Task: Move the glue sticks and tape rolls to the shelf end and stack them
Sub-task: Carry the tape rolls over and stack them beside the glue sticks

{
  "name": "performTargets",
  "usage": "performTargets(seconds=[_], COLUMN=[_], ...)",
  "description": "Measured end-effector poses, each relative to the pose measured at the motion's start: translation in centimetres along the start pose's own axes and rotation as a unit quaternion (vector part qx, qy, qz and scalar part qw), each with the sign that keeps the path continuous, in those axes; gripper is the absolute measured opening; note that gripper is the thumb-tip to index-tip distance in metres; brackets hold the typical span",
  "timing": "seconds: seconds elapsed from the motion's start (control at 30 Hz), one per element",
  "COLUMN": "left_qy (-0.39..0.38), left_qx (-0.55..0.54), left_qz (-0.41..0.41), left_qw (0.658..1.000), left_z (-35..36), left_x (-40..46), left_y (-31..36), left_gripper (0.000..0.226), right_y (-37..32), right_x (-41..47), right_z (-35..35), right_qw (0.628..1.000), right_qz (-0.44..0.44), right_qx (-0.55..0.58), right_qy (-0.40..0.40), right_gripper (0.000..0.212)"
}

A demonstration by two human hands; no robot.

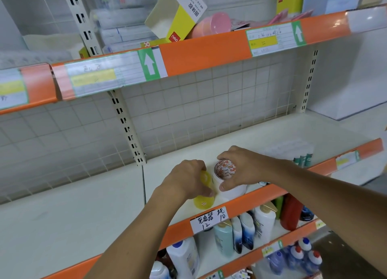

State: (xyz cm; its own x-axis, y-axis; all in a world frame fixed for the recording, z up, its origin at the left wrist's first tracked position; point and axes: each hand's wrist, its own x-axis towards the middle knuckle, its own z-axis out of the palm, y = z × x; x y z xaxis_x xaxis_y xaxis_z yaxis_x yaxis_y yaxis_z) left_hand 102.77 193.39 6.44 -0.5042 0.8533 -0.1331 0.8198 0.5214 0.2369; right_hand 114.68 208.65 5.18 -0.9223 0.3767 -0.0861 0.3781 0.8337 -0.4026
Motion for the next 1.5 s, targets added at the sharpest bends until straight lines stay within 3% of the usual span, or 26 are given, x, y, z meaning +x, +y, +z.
performTargets(seconds=[0.23, 0.6, 0.93, 1.5], left_qy=[-0.010, 0.004, 0.016, 0.056], left_qx=[-0.021, -0.018, -0.089, -0.103], left_qz=[-0.002, -0.007, -0.020, -0.027], left_qw=[1.000, 1.000, 0.996, 0.993], left_z=[0.2, 0.6, 0.7, 0.5], left_x=[-0.5, -0.7, -1.4, -3.2], left_y=[-0.1, 0.2, 0.4, 0.1], left_gripper=[0.081, 0.073, 0.088, 0.094], right_y=[-0.1, -0.2, -0.3, -0.1], right_x=[0.1, -0.1, 0.0, -0.1], right_z=[0.5, 0.8, 0.7, 0.6], right_qw=[1.000, 1.000, 1.000, 1.000], right_qz=[0.004, 0.002, -0.003, -0.013], right_qx=[-0.012, -0.009, -0.005, 0.006], right_qy=[0.010, 0.021, 0.027, 0.024], right_gripper=[0.095, 0.092, 0.088, 0.085])
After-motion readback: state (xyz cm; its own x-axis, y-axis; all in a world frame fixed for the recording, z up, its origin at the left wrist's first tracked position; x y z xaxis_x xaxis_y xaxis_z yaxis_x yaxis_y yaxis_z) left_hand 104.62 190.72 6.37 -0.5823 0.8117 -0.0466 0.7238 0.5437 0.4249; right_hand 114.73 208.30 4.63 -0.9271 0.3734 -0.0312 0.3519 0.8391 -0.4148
